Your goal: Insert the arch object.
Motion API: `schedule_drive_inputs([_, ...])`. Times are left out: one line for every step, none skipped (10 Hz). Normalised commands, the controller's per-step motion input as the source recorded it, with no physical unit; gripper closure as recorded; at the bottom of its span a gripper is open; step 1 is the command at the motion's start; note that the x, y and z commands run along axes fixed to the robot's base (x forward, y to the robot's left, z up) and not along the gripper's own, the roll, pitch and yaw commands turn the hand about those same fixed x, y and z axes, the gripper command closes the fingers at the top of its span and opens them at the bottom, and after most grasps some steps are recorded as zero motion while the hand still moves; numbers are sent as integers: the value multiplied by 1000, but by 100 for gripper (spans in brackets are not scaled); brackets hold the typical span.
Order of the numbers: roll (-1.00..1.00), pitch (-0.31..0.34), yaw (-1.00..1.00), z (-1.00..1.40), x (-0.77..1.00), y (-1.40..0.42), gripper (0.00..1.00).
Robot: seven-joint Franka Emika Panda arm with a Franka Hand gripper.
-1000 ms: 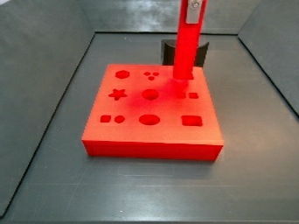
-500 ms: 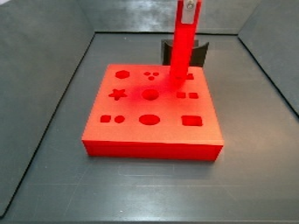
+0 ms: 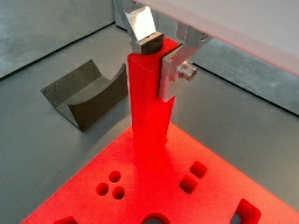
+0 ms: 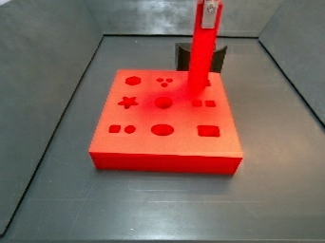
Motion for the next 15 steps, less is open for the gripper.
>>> schedule_drive_inputs([-4,-11,0,-69,89,60,100])
schedule_drive_inputs([0,-14,0,-94,37,80,100])
schedule_drive_inputs([0,-21,0,-120,23,60,100])
schedule_drive_inputs([-6,-16,0,-20,180,11,100])
schedule_drive_inputs([-13,-16,37,0,286,0,100])
schedule_drive_inputs([0,-11,43,-57,240,0,100])
schedule_drive_inputs([0,0,71,-74,206,0,100])
schedule_drive_inputs([0,0,117,-114,3,0,100])
schedule_drive_inputs([36,0,157,-106,-174,0,100])
schedule_drive_inputs([27,0,220,-40,-246,0,100])
schedule_drive_inputs([24,0,257,-23,-226,0,100])
schedule_drive_inputs([1,0,286,-23,-106,-31,100])
schedule_drive_inputs([0,-21,174,-66,29,-91,100])
schedule_drive_inputs([0,-36,71,-91,243,-83,100])
schedule_drive_inputs([0,-33,0,-80,260,-71,100])
